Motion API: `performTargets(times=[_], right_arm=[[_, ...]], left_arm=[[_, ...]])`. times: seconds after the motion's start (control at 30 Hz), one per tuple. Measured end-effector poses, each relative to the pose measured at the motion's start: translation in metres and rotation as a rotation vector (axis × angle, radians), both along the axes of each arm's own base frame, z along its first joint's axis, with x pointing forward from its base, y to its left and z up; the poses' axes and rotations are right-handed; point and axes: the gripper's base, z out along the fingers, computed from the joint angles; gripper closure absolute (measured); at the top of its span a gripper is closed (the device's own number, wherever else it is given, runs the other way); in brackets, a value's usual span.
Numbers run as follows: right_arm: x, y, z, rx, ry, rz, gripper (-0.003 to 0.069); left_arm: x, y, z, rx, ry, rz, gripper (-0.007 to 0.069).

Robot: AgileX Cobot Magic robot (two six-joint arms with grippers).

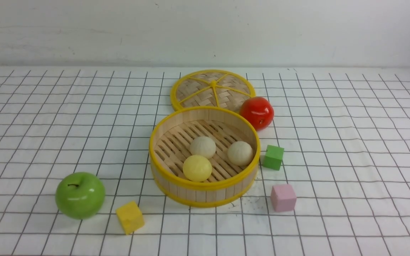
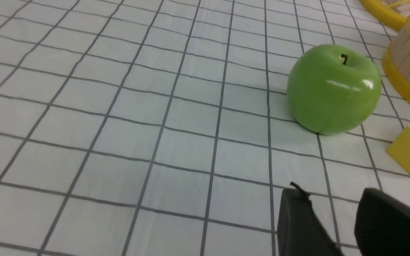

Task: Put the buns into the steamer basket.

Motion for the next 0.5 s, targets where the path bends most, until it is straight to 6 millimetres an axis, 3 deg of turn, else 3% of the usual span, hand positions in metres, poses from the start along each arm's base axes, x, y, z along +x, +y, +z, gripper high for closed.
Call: performTargets(times=[0.5], right_arm=[[-0.0002,-0.0001,0.0001,-0.013,0.003,0.005,0.062]], left_arm=[[0.0,0.0,0.0,0.001,0.0,0.0,0.0386]])
